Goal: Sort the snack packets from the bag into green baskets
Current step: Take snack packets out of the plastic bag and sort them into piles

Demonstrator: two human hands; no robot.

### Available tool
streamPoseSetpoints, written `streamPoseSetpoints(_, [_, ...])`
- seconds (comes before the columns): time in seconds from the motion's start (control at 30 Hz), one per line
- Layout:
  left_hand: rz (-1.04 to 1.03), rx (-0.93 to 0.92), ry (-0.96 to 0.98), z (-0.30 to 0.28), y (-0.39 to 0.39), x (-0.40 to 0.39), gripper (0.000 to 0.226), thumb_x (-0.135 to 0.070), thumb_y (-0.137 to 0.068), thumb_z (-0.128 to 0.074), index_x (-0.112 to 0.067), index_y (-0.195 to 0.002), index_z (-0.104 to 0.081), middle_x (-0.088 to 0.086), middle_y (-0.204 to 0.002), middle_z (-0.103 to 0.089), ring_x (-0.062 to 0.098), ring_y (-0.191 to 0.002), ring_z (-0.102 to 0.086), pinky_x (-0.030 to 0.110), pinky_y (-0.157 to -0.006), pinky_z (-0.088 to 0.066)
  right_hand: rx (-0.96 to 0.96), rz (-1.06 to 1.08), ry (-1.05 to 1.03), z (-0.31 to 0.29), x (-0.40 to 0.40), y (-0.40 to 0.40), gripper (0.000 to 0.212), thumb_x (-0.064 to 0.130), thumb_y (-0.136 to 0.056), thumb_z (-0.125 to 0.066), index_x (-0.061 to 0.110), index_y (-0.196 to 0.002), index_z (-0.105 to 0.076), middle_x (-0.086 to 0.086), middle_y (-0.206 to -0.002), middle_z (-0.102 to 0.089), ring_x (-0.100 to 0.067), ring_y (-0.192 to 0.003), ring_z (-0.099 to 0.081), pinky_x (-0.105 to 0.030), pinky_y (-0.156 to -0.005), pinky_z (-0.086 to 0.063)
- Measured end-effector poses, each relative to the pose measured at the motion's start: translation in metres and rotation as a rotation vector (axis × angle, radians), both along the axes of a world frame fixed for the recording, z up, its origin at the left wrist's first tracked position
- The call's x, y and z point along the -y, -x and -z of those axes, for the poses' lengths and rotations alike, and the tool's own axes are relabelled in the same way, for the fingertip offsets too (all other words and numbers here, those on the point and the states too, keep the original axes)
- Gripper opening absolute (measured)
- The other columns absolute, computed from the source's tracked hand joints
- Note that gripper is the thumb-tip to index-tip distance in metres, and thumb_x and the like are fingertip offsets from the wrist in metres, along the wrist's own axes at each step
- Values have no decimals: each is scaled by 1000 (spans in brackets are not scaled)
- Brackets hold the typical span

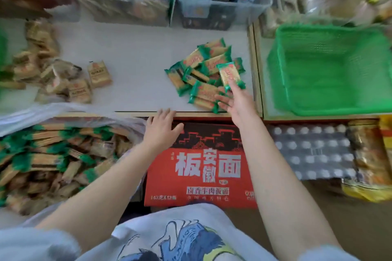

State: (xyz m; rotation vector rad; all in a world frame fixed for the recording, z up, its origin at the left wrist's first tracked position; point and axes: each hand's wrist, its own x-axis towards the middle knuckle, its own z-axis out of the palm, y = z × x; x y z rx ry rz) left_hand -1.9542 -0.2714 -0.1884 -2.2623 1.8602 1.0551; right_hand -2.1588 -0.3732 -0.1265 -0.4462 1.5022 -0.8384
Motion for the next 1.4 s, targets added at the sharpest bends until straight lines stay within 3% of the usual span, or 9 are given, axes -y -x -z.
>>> streamPoseSetpoints(0.37, [100,7,2,-7,-1,-5,64,-54,-103,-35,-23,-158,-25,0,-168,-13,18,-155,-2,44,-123,-5,-131,-62,-150,-7,-23,-5,25,36,-103,-54,15,-117,-53,-13,-96,-74,-24,-75,-73,-32,-66,-61])
streamPoseSetpoints(0.5, [-16,-107,303,-36,-39,-45,56,-44,-102,-43,-19,-151,-39,2,-165,-22,19,-154,-9,40,-124,-5,-185,-97,-128,-31,-62,-46,17,28,-104,-52,12,-106,-56,-13,-90,-73,-21,-66,-70,-30,-63,-58])
streamPoseSetpoints(0.6, [-266,-37,455,-35,-97,-108,51,-38,-97,-46,-12,-140,-52,10,-154,-41,26,-145,-28,38,-120,-17,-160,-358,-46,-37,-98,-114,8,18,-102,-52,12,-99,-57,-11,-80,-71,-20,-57,-64,-29,-56,-52])
streamPoseSetpoints(0.73, [-470,-16,86,-19,-181,-202,52,-39,-98,-54,-12,-142,-49,10,-140,-53,28,-129,-49,41,-106,-38,-95,-848,-3,-22,-145,-226,10,17,-103,-54,10,-99,-60,-5,-72,-72,-17,-56,-65,-25,-53,-54])
streamPoseSetpoints(0.8, [-456,47,-49,-10,-212,-243,57,-54,-95,-44,-14,-133,-54,8,-125,-61,29,-117,-56,42,-97,-43,-104,-1025,23,-8,-163,-275,10,16,-102,-56,13,-95,-61,-4,-77,-72,-13,-59,-66,-24,-57,-54])
streamPoseSetpoints(0.97, [-500,43,-78,5,-248,-306,74,-76,-86,-19,-18,-101,-62,4,-100,-68,28,-99,-60,42,-89,-41,-328,-1391,37,48,-202,-348,5,26,-99,-59,23,-97,-62,-5,-103,-72,-21,-92,-68,-38,-82,-55])
streamPoseSetpoints(1.1, [-456,28,-68,15,-259,-328,64,-63,-93,-26,-16,-105,-68,6,-97,-72,29,-96,-63,40,-91,-35,-461,-1650,-32,80,-242,-362,18,34,-98,-60,21,-111,-63,1,-107,-65,-19,-99,-63,-33,-83,-51])
streamPoseSetpoints(1.27, [-430,-25,-43,30,-260,-349,61,-57,-89,-26,-18,-102,-71,3,-97,-72,29,-99,-63,41,-95,-34,-578,-1646,3,101,-281,-370,24,35,-94,-66,17,-110,-66,0,-104,-66,-20,-95,-63,-30,-75,-48])
streamPoseSetpoints(1.4, [-502,-54,43,35,-265,-353,54,-55,-88,-37,-16,-100,-73,5,-94,-71,29,-95,-63,39,-89,-39,-649,-1583,85,105,-295,-381,28,36,-91,-70,15,-107,-63,-1,-100,-66,-23,-96,-63,-36,-82,-53])
